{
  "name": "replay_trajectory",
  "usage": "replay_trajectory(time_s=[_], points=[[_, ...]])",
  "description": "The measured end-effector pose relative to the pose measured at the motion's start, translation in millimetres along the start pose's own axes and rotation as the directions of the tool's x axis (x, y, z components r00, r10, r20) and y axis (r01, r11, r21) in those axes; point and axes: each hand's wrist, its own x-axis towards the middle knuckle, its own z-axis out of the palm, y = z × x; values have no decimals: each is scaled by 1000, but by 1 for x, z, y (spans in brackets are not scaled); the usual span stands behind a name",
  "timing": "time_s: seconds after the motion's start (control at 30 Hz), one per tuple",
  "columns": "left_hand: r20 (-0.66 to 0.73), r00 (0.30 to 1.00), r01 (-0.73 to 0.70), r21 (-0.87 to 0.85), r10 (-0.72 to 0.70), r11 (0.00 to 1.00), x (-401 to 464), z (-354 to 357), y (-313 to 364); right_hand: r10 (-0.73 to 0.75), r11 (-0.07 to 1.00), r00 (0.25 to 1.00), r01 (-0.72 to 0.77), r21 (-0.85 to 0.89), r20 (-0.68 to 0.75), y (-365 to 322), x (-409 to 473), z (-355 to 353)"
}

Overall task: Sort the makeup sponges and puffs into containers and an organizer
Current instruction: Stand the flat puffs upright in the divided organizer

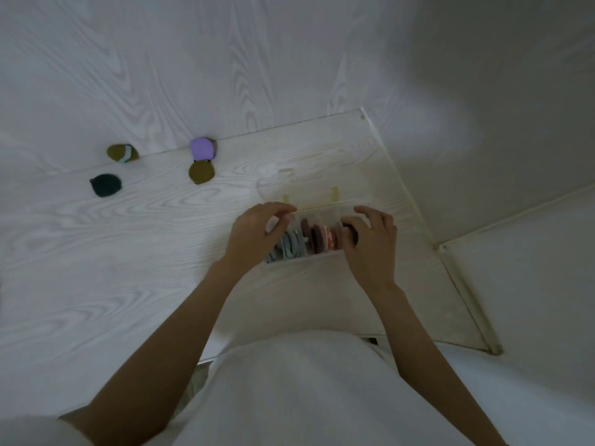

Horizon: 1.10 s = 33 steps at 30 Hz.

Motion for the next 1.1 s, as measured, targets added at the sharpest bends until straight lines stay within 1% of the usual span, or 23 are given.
replay_trajectory(time_s=[0.1,0.13,0.2,0.3,0.37,0.4,0.47,0.5,0.57,0.67,0.73,0.8,0.87,0.9,0.97,1.0,1.07,1.1], points=[[-132,986,98,-8,-98,995,-21,-33,-21,-180,982,984,179,52,5,-28,12,1],[-202,966,163,-10,-161,987,-29,-52,-33,-268,960,963,265,89,15,-47,21,7],[-296,911,283,-53,-285,958,-42,-79,-53,-407,906,912,397,148,49,-77,36,19],[-396,811,437,-80,-431,896,-52,-117,-91,-564,823,809,534,191,168,-133,62,47],[-405,763,533,-44,-503,845,-53,-139,-123,-619,785,734,582,212,278,-169,78,70],[-396,755,566,-7,-522,824,-51,-147,-138,-628,777,702,589,221,335,-184,87,81],[-374,738,626,67,-562,777,-46,-163,-167,-621,777,658,588,224,426,-211,103,104],[-373,715,659,80,-591,748,-43,-173,-183,-618,776,643,590,221,452,-228,111,118],[-353,680,712,105,-643,695,-33,-184,-203,-590,789,637,586,186,497,-250,120,140],[-271,639,766,150,-719,624,-17,-194,-230,-496,811,631,582,59,597,-270,124,174],[-220,651,759,181,-726,626,-10,-193,-241,-449,828,618,560,40,646,-272,120,188],[-201,683,730,204,-702,652,-7,-193,-254,-426,844,618,534,45,661,-274,117,200],[-226,709,704,167,-668,691,-7,-192,-259,-440,840,626,541,48,644,-272,115,203],[-247,712,695,116,-657,710,-8,-193,-260,-458,835,645,548,47,612,-271,114,202],[-276,702,680,-15,-657,733,-13,-196,-256,-494,838,725,545,39,479,-262,114,202],[-276,704,664,-72,-655,744,-17,-197,-251,-489,846,762,533,18,424,-255,115,202],[-270,730,621,-123,-628,774,-26,-198,-232,-434,872,792,488,-18,429,-244,117,196],[-271,748,595,-131,-606,793,-31,-196,-217,-423,884,794,467,8,438,-239,117,188]])
